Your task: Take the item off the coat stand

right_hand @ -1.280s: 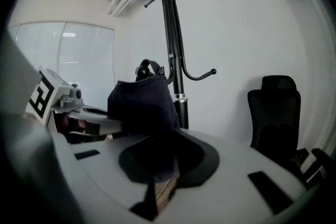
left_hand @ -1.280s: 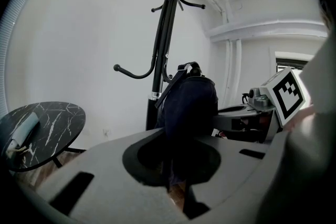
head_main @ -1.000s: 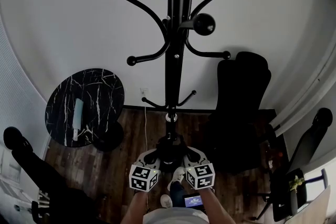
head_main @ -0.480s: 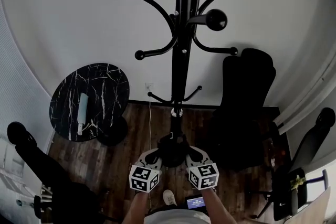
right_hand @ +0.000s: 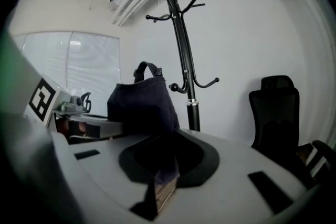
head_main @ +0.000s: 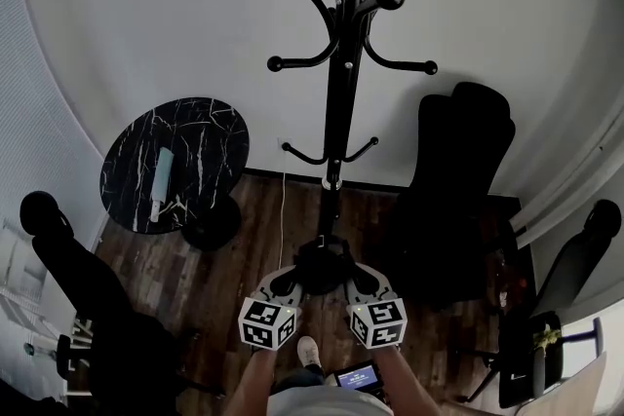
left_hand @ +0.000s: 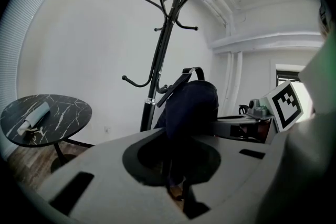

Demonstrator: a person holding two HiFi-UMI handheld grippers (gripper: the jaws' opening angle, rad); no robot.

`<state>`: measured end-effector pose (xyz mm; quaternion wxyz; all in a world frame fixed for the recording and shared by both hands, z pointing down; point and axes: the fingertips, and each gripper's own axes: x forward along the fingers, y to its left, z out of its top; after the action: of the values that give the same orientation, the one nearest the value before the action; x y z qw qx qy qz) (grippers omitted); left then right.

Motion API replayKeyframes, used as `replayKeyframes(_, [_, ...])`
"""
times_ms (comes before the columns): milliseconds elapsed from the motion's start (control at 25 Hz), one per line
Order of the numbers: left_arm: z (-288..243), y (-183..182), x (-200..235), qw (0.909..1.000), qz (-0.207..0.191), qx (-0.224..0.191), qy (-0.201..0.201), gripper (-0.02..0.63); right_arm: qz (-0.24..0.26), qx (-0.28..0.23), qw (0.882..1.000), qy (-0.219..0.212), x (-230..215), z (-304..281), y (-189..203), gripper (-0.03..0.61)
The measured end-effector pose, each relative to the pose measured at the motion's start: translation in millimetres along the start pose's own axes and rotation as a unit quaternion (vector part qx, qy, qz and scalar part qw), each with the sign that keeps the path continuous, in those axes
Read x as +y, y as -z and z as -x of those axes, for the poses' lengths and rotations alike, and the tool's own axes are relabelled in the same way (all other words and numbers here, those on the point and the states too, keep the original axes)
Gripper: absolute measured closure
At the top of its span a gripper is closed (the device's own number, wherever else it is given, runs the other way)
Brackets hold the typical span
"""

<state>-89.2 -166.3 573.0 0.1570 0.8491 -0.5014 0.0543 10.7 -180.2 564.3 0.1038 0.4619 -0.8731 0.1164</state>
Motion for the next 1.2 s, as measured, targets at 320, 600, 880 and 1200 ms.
replayKeyframes(320, [28.9,4.4,-35.8,0.9999,0.005,-0.011,-0.004,0.585,0.003,-0.012,1.0,0.007,9.1,48.5,5.0,0.541])
replayKeyframes(600, [52.2,0.3,-61.0,0.9997,-0.002,-0.024,-0.011,0.586,-0.024,-0.034,0.999,0.002,16.0,79.1,-1.0,0.541])
replayKeyframes(880, [67.1,4.5,-77.4,0.9994,-0.004,-0.034,-0.009,0.584,-0.012,-0.037,0.999,0.006,23.4,103.7,5.2,0.543])
replayKeyframes(1200, [72.0,3.4,-83.0,0.9992,0.0,-0.04,-0.005,0.584,-0.008,-0.042,0.999,0.006,25.1,110.8,3.1,0.544])
